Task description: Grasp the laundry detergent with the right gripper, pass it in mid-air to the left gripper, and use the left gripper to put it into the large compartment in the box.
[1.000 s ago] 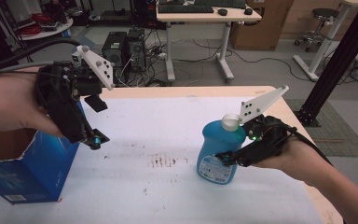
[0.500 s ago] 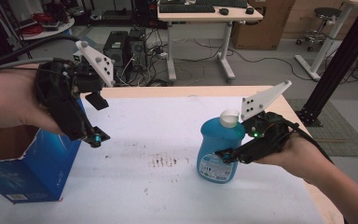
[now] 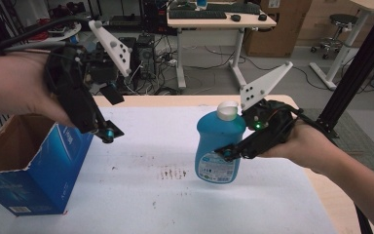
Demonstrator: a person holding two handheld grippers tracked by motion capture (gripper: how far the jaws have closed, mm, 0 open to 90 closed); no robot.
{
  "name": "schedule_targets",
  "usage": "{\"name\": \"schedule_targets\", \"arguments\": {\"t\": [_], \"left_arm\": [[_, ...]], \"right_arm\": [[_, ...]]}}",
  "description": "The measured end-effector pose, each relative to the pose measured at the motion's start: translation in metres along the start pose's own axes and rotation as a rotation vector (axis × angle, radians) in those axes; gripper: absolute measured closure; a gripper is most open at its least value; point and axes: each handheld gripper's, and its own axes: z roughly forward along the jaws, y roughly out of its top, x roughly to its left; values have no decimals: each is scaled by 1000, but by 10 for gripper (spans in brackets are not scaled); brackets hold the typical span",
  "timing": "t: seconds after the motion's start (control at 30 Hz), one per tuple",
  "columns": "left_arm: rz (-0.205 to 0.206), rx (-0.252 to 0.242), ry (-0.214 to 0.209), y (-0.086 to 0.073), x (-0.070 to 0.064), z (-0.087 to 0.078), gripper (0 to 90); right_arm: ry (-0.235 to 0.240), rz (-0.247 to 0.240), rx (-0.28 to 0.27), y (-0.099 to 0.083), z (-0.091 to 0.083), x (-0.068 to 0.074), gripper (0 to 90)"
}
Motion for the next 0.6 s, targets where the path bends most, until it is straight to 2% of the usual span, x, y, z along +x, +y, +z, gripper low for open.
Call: {"name": "schedule_targets", "arguments": {"t": [0.03, 0.13, 0.17, 0.33, 0.37, 0.6], "left_arm": [[14, 0, -1, 6, 2, -4, 219], [33, -6, -7, 12, 5, -8, 219], [37, -18, -9, 17, 7, -11, 219], [55, -27, -10, 25, 13, -19, 219], [62, -34, -13, 28, 15, -22, 219], [76, -58, -40, 39, 19, -23, 219]], "right_arm": [[16, -13, -5, 9, 1, -1, 463], [28, -27, -8, 18, 1, -2, 463], [45, -39, -21, 29, 2, -3, 464], [68, -63, -29, 45, 3, -5, 463], [72, -85, -26, 54, 3, -5, 463], [95, -123, -34, 76, 7, -6, 463]]}}
